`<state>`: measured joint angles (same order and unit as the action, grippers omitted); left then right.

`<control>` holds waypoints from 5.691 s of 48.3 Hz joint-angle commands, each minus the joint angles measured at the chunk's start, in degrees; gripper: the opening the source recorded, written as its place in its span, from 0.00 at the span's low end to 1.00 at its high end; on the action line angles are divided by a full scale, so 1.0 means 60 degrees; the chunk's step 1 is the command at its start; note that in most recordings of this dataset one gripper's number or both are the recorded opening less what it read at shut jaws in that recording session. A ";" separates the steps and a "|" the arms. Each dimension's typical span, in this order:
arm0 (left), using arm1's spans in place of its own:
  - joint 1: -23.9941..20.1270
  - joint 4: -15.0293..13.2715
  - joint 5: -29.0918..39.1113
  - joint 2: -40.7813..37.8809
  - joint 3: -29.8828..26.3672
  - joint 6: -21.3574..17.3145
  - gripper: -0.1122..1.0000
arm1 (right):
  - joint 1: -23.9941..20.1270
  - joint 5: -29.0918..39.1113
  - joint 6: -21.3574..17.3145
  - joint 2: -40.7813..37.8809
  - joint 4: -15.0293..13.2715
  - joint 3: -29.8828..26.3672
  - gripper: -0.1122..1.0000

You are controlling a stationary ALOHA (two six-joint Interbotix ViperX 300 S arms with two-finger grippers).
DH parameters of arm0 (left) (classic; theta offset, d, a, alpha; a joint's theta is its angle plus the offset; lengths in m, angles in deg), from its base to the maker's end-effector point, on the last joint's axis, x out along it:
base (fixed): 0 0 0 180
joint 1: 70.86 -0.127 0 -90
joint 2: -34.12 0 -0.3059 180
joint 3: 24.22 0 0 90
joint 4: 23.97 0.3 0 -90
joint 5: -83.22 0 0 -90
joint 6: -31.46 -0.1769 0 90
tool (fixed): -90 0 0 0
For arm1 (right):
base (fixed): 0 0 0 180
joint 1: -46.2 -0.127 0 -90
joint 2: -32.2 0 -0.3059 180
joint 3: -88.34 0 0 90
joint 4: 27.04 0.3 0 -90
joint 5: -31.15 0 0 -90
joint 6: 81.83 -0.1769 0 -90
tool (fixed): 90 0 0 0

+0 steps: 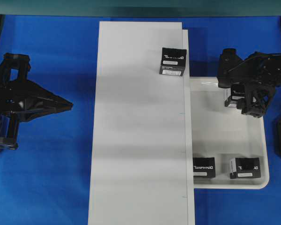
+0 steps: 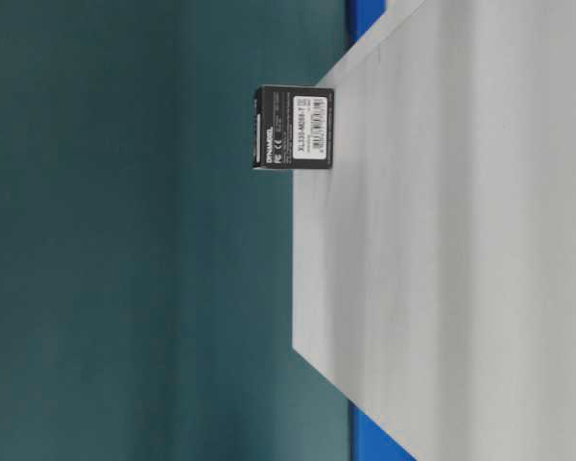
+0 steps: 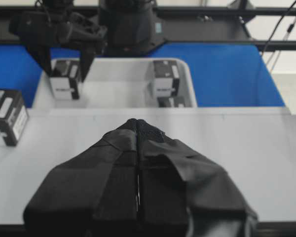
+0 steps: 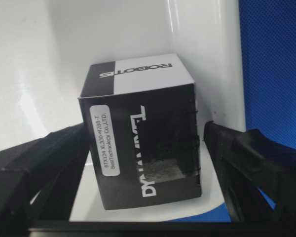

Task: Place the box from the white plastic tray onto the white base.
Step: 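Lower the open right gripper over the upper black box in the tray, then close the right gripper on the black box and lift it, then carry the held box left over the white base, then lower the box onto the base below the standing box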

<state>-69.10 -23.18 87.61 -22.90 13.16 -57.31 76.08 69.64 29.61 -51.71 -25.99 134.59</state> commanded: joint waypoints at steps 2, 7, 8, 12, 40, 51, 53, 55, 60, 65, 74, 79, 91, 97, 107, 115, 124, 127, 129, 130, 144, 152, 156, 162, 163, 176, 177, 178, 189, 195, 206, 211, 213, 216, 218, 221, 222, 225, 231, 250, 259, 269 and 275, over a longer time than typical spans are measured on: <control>0.0000 0.0029 -0.0117 0.0000 -0.0278 0.0015 0.03 | -0.0146 -0.0103 -0.0015 -0.0044 0.0088 -0.0029 0.95; 0.0000 0.0029 -0.0176 0.0015 -0.0278 0.0015 0.03 | -0.0410 -0.0103 -0.0029 0.0029 0.0293 -0.0044 0.80; 0.0015 0.0029 -0.0190 0.0029 -0.0278 0.0015 0.03 | -0.0439 -0.0073 -0.0029 0.0044 0.0337 -0.0059 0.75; 0.0000 0.0015 -0.0220 0.0044 -0.0264 0.0015 0.03 | -0.0527 -0.0044 -0.0044 0.0117 0.0454 -0.0044 0.64; 0.0029 0.0029 -0.0220 0.0117 -0.0234 0.0190 0.03 | -0.0718 0.4248 -0.1128 0.1333 0.0630 -0.2476 0.64; 0.0029 0.0029 -0.0220 0.0161 -0.0234 0.0205 0.03 | -0.1143 0.6255 -0.1904 0.1934 0.0776 -0.4351 0.64; 0.0029 0.0029 -0.0220 0.0161 -0.0234 0.0234 0.03 | -0.1187 0.6621 -0.2065 0.2007 0.0776 -0.4629 0.64; 0.0029 0.0029 -0.0220 0.0176 -0.0234 0.0264 0.03 | -0.1230 0.6958 -0.2212 0.2065 0.0791 -0.4878 0.64; 0.0029 0.0029 -0.0234 0.0190 -0.0234 0.0352 0.03 | -0.1392 0.7661 -0.2505 0.2153 0.0776 -0.5479 0.64; 0.0044 0.0029 -0.0220 0.0220 -0.0234 0.0410 0.03 | -0.1699 0.8057 -0.2695 0.2183 0.0776 -0.6211 0.64; 0.0044 0.0029 -0.0234 0.0220 -0.0234 0.0439 0.03 | -0.2007 0.8101 -0.2827 0.1978 0.0762 -0.7148 0.64; 0.0044 0.0029 -0.0220 0.0220 -0.0234 0.0513 0.03 | -0.2153 0.7954 -0.2827 0.1685 0.0776 -0.7295 0.64; 0.0073 0.0029 -0.0220 0.0220 -0.0234 0.0527 0.03 | -0.2607 0.7031 -0.2725 0.0615 0.0747 -0.7412 0.64; 0.0088 0.0029 -0.0220 0.0234 -0.0234 0.0527 0.03 | -0.2871 0.6650 -0.2681 0.0059 0.0703 -0.7632 0.64; 0.0103 0.0029 -0.0220 0.0220 -0.0234 0.0527 0.03 | -0.3032 0.6123 -0.2490 -0.0820 0.0571 -0.7822 0.64; 0.0132 0.0029 -0.0220 0.0220 -0.0234 0.0527 0.03 | -0.3135 0.5581 -0.2212 -0.1450 0.0571 -0.7822 0.64; 0.0190 0.0029 -0.0205 0.0234 -0.0234 0.0513 0.03 | -0.3223 0.5273 -0.1963 -0.2212 0.0557 -0.7837 0.64; 0.0190 0.0029 -0.0176 0.0234 -0.0234 0.0513 0.03 | -0.3223 0.5127 -0.1934 -0.2476 0.0557 -0.7852 0.64; 0.0190 0.0029 -0.0176 0.0249 -0.0220 0.0513 0.03 | -0.3237 0.5024 -0.1934 -0.2593 0.0557 -0.7837 0.64; 0.0190 0.0029 -0.0176 0.0249 -0.0234 0.0513 0.03 | -0.3237 0.4966 -0.1934 -0.2651 0.0557 -0.7822 0.64; 0.0205 0.0029 -0.0161 0.0264 -0.0220 0.0513 0.03 | -0.3237 0.4233 -0.1860 -0.3208 0.0513 -0.7690 0.64; 0.0190 0.0029 -0.0161 0.0264 -0.0220 0.0513 0.03 | -0.3237 0.3984 -0.1846 -0.3472 0.0483 -0.7603 0.64; 0.0190 0.0029 -0.0161 0.0264 -0.0220 0.0513 0.03 | -0.3237 0.3955 -0.1846 -0.3560 0.0469 -0.7544 0.64; 0.0190 0.0029 -0.0161 0.0264 -0.0220 0.0513 0.03 | -0.3237 0.3896 -0.1846 -0.3574 0.0469 -0.7354 0.64; 0.0190 0.0029 -0.0146 0.0264 -0.0220 0.0513 0.03 | -0.3237 0.3867 -0.1846 -0.3574 0.0469 -0.7339 0.64; 0.0264 0.0029 -0.0161 0.0264 -0.0220 0.0527 0.03 | -0.3237 0.3560 -0.1831 -0.3574 0.0439 -0.7163 0.64; 0.0278 0.0029 -0.0161 0.0264 -0.0220 0.0527 0.03 | -0.3237 0.3560 -0.1831 -0.3574 0.0439 -0.7163 0.64; 0.0293 0.0029 -0.0146 0.0264 -0.0220 0.0527 0.03 | -0.3237 0.3560 -0.1831 -0.3574 0.0439 -0.7163 0.64; 0.0308 0.0029 -0.0146 0.0264 -0.0220 0.0527 0.03 | -0.3267 0.3604 -0.1831 -0.3574 0.0425 -0.7163 0.64; 0.0308 0.0029 -0.0146 0.0264 -0.0220 0.0527 0.03 | -0.3311 0.3618 -0.1787 -0.3589 0.0410 -0.7163 0.64; 0.0308 0.0029 -0.0146 0.0264 -0.0220 0.0527 0.03 | -0.3354 0.3779 -0.1494 -0.3574 0.0410 -0.7075 0.64; 0.0308 0.0029 -0.0146 0.0264 -0.0220 0.0527 0.03 | -0.3354 0.3750 -0.1523 -0.3589 0.0410 -0.7075 0.64; 0.0308 0.0015 -0.0146 0.0278 -0.0220 0.0527 0.03 | -0.3354 0.3750 -0.1538 -0.3589 0.0410 -0.7075 0.64; 0.0308 0.0029 -0.0146 0.0264 -0.0220 0.0527 0.03 | -0.3354 0.3750 -0.1538 -0.3589 0.0410 -0.7075 0.64; 0.0308 0.0029 -0.0146 0.0264 -0.0220 0.0527 0.03 | -0.3354 0.3735 -0.1538 -0.3589 0.0425 -0.7061 0.64; 0.0308 0.0029 -0.0146 0.0264 -0.0220 0.0527 0.03 | -0.3354 0.3735 -0.1538 -0.3589 0.0425 -0.7046 0.64; 0.0308 0.0029 -0.0161 0.0264 -0.0220 0.0527 0.03 | -0.3354 0.3735 -0.1553 -0.3589 0.0425 -0.7046 0.64; 0.0308 0.0029 -0.0146 0.0264 -0.0220 0.0527 0.03 | -0.3354 0.3721 -0.1567 -0.3589 0.0425 -0.7046 0.64; 0.0308 0.0029 -0.0146 0.0278 -0.0220 0.0527 0.03 | -0.3325 0.3691 -0.1597 -0.3589 0.0410 -0.7031 0.64; 0.0337 0.0029 -0.0146 0.0264 -0.0220 0.0527 0.03 | -0.3311 0.3472 -0.2021 -0.3589 0.0410 -0.6812 0.64; 0.0337 0.0029 -0.0146 0.0264 -0.0220 0.0527 0.03 | -0.3311 0.3472 -0.2080 -0.3589 0.0425 -0.6782 0.65; 0.0322 0.0029 -0.0146 0.0264 -0.0205 0.0527 0.03 | -0.3325 0.3208 -0.2007 -0.3574 0.0410 -0.6753 0.99; 0.0337 0.0029 -0.0146 0.0264 -0.0205 0.0527 0.03 | -0.3311 0.3062 -0.2007 -0.3560 0.0410 -0.6738 1.00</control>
<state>-67.17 -23.09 87.00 -21.32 13.16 -54.23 56.39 88.63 17.40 -72.80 -23.44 94.34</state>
